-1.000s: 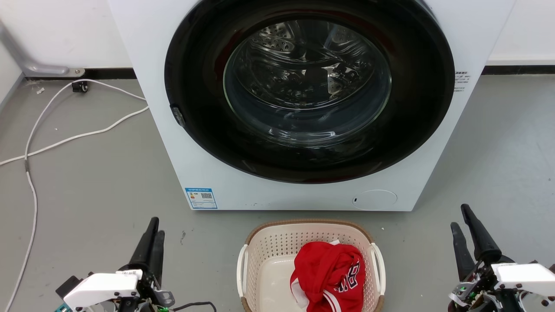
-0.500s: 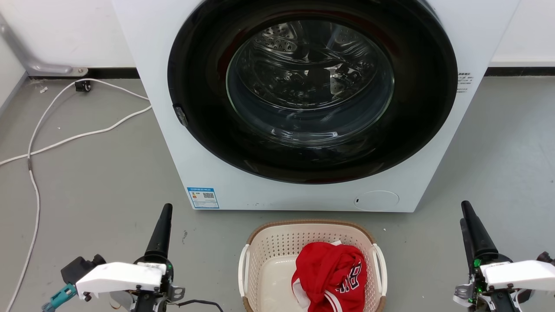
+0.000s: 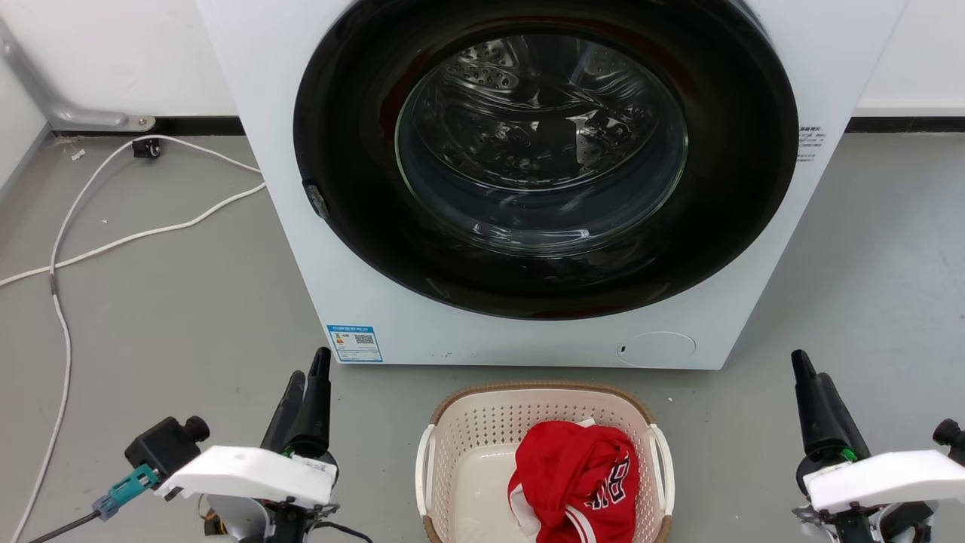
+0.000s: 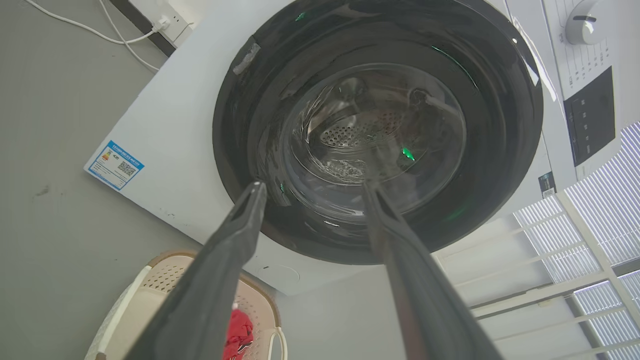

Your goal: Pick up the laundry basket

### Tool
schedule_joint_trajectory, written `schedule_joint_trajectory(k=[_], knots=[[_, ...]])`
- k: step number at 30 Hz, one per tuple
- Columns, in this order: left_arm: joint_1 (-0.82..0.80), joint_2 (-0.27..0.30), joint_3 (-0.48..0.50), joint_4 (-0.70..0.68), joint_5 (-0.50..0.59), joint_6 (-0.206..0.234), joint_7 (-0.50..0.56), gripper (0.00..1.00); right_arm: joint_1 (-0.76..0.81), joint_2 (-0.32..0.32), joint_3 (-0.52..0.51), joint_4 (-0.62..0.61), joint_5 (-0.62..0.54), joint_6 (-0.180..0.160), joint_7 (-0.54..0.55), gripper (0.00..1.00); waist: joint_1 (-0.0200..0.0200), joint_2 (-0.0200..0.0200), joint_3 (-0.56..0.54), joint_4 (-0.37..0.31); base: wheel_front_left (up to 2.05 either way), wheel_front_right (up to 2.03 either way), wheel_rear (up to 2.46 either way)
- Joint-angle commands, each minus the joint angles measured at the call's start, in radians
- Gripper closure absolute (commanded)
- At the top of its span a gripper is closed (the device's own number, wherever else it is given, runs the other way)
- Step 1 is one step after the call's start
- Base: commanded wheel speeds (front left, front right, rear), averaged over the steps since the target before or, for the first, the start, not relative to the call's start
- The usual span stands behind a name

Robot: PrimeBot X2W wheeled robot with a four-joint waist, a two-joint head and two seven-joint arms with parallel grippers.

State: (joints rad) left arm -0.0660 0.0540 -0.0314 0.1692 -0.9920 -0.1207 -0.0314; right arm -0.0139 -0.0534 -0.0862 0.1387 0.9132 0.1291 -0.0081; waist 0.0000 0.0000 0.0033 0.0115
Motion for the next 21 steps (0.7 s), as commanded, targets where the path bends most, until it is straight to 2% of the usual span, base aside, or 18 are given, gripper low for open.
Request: schedule_joint_trajectory(k=[1, 21], knots=[[-0.013, 0.01, -0.009, -0.021, 0.041, 0.003, -0.011, 0.0, -0.003, -0.001, 0.0, -0.024, -0.042, 0.002, -0.005, 0.0, 0.0, 0.0, 0.0, 0.0, 0.0, 0.0, 0.0], [-0.016, 0.037, -0.086, -0.045, 0.332, 0.037, -0.077, 0.0, 0.036, 0.003, 0.012, -0.081, -0.357, 0.002, -0.019, 0.0, 0.0, 0.0, -0.001, 0.008, 0.0, 0.0, 0.0]])
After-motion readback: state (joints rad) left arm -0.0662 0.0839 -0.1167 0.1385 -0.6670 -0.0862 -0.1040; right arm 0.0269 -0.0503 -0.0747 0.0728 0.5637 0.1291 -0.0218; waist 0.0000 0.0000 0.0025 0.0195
